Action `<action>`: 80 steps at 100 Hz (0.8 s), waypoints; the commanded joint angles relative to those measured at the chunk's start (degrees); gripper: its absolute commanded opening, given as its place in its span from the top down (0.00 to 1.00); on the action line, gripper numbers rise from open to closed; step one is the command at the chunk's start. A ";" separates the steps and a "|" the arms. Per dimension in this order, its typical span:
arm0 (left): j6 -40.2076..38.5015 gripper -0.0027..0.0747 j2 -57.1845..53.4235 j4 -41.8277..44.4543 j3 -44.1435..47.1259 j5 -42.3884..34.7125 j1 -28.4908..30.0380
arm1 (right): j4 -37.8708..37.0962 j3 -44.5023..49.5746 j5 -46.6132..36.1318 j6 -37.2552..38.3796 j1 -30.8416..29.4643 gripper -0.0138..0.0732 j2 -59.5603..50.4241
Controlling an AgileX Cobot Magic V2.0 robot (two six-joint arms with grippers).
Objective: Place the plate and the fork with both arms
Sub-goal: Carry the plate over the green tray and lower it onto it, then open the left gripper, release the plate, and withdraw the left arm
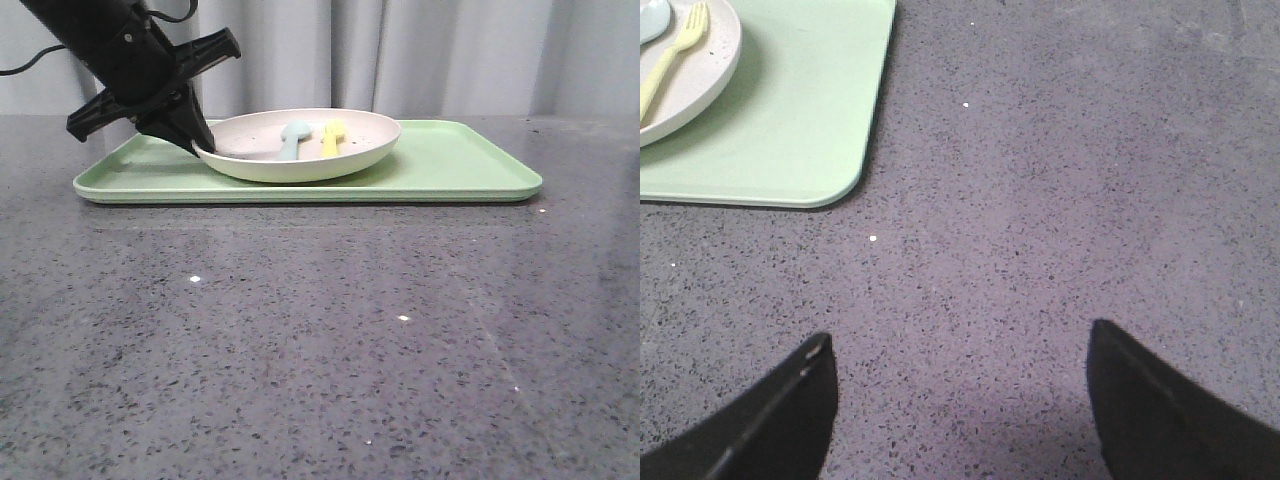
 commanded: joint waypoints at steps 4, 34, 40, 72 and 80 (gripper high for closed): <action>-0.53 0.99 -2.87 -1.33 -1.15 -2.71 -0.45 | -0.30 -1.98 -4.06 -0.51 -0.27 0.24 0.48; -0.53 0.85 -2.87 -1.64 -1.15 -2.71 -0.45 | -0.30 -1.98 -4.06 -0.51 -0.27 0.24 0.48; -0.53 0.74 -2.87 -1.77 -1.15 -2.71 -0.45 | -0.30 -1.98 -4.06 -0.51 -0.27 0.24 0.48; -0.53 0.35 -3.13 -2.68 -1.15 -3.40 -0.45 | -0.30 -1.98 -4.06 -0.51 -0.27 0.24 0.48; -0.53 0.35 -3.87 -2.68 -1.15 -3.77 -0.45 | -0.30 -1.98 -4.06 -0.51 -0.27 0.24 0.48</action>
